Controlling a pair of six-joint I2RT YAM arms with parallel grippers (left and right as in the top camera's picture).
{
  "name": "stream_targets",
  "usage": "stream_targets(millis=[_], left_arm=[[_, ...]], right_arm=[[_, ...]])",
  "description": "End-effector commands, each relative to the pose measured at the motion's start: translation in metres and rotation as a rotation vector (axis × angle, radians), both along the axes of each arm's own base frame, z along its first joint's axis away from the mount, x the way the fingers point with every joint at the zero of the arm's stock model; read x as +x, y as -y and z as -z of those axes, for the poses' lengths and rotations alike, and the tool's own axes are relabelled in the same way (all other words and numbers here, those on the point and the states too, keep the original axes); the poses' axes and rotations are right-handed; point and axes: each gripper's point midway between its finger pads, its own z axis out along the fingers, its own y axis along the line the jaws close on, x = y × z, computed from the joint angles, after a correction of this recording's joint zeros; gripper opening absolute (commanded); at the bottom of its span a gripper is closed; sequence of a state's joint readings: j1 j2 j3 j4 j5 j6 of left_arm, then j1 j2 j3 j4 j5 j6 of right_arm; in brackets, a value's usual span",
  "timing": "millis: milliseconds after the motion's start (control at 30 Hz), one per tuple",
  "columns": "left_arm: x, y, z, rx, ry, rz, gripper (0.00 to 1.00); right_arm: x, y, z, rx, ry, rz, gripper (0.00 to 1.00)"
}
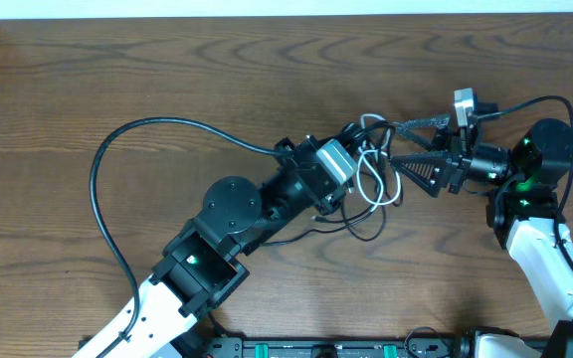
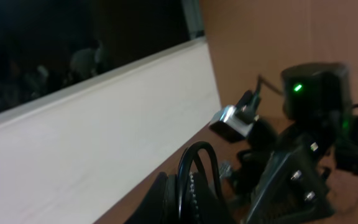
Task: Untangle cables
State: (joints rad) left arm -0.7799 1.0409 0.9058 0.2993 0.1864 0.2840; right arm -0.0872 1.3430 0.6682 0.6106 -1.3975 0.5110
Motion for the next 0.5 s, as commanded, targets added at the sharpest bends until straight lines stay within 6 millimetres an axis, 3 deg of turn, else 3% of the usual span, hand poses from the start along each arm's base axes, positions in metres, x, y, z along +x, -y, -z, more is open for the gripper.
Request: stream_targets(millis=[0, 200, 467], left_arm=[[-0.0068, 0.0011, -0.0193, -0.04, 0.03, 0.039, 0.08], [-0.0068, 0.0011, -0.019, -0.04, 0.029, 0.039, 0.07], [-0.005, -0.0002, -0.0192, -0.038, 0.032, 0.026, 0.07]], right_arm=[[0.0028, -0.0004, 0.0025, -0.012, 0.034, 0.012, 0.92], [0.0062, 0.0006, 0.0031, -0.013, 0.03, 0.033, 0.87], [0.0042, 0.0001, 0.0029, -0.012, 0.03, 0.022, 0.44]])
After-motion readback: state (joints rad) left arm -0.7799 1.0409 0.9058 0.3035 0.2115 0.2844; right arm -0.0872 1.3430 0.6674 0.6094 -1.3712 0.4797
